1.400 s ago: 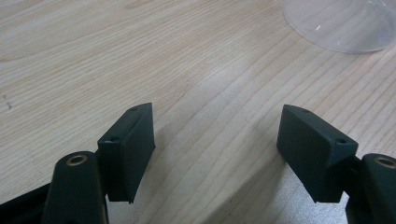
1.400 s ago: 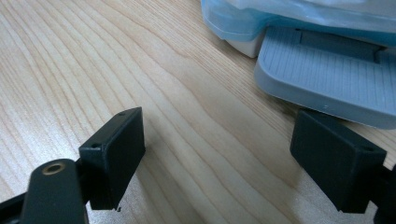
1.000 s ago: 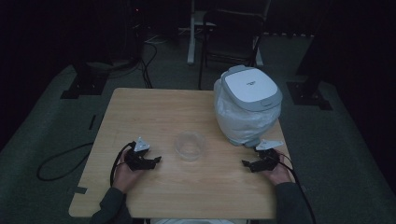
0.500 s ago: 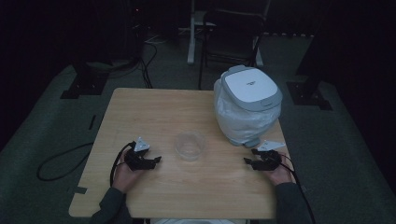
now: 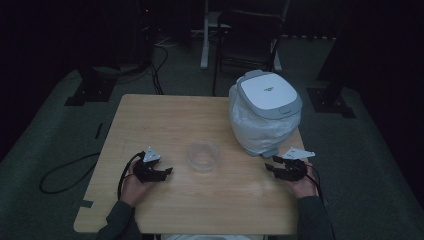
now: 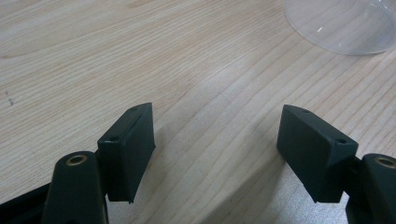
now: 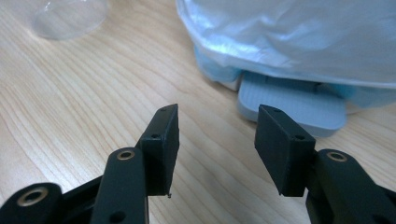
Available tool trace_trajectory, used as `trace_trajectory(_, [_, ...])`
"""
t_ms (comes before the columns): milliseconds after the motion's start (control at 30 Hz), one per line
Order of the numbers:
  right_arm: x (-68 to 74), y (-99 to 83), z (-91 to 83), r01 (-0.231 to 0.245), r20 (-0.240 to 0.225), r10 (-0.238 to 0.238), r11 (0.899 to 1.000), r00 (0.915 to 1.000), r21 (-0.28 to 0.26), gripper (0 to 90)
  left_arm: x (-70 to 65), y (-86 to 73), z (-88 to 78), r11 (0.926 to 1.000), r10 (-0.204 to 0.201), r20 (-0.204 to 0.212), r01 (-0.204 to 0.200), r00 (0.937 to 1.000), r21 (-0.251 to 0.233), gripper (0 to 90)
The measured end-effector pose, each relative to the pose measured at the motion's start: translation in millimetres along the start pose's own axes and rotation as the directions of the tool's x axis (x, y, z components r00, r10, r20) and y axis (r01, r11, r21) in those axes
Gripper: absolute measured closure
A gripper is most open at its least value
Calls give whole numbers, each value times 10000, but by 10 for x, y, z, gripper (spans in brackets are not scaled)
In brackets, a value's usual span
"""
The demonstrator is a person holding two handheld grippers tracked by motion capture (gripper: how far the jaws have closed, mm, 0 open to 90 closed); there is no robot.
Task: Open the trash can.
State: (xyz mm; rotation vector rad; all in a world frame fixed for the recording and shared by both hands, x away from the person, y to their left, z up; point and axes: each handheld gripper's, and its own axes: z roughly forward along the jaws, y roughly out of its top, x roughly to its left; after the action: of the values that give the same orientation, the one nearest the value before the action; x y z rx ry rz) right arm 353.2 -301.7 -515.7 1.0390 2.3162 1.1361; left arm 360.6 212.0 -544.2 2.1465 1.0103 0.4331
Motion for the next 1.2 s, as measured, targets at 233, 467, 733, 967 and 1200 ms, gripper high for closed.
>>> trace_trajectory(233, [14, 70, -120, -305, 287, 304, 9995, 9991, 34, 447, 3, 0, -1, 10000, -1, 2, 1, 10000, 6, 286])
trace_trajectory(467, [75, 165, -211, -459, 314, 457, 9989, 9985, 62, 453, 6, 0, -2, 10000, -16, 20, 16, 10000, 5, 287])
trace_trajectory(733, [139, 284, -375, -677, 530, 687, 9975, 9962, -202, 464, 8, 0, -3, 10000, -29, 34, 29, 10000, 2, 286])
trace_trajectory(967, [188, 373, -461, -841, 719, 859, 9961, 9937, -276, 465, 9, 0, -3, 10000, -36, 38, 36, 10000, 0, 286])
trace_trajectory(1200, [214, 427, -494, -759, 833, 770, 9970, 9935, -160, 505, 9, 1, -1, 10000, -43, 38, 43, 10000, -4, 286])
